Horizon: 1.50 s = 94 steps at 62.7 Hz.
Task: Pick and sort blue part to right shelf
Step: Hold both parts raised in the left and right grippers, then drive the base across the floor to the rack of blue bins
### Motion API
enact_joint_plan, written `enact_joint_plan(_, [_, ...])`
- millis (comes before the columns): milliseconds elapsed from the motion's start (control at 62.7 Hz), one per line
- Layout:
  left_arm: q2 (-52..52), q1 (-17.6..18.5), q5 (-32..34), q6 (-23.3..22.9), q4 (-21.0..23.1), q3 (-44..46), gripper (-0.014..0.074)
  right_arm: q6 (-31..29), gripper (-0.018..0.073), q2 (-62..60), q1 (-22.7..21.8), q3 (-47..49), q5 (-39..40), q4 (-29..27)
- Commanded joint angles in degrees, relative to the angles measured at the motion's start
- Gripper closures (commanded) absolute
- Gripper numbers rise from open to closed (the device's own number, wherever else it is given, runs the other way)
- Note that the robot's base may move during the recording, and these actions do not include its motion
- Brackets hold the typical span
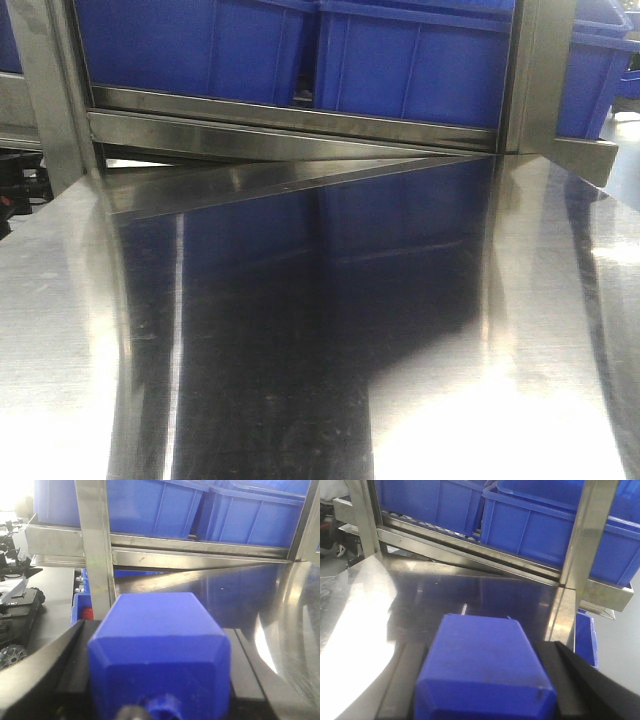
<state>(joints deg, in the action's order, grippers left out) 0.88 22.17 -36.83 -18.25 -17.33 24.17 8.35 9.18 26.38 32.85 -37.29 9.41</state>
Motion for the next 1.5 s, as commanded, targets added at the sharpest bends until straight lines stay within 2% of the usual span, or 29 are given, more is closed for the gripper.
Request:
enact_joint_plan(0, [0.85,0.12,4.59,-0.29,-0.92,1.48,0.0263,-0.67,0.0218,0.72,0.26,1.6,5.32,1.22])
enact_joint_plan(1482, [0.85,0.12,4.59,-0.29,-0.92,1.48,0.0263,-0.67,0.0218,0.77,0.26,1.6,5.13,1.22])
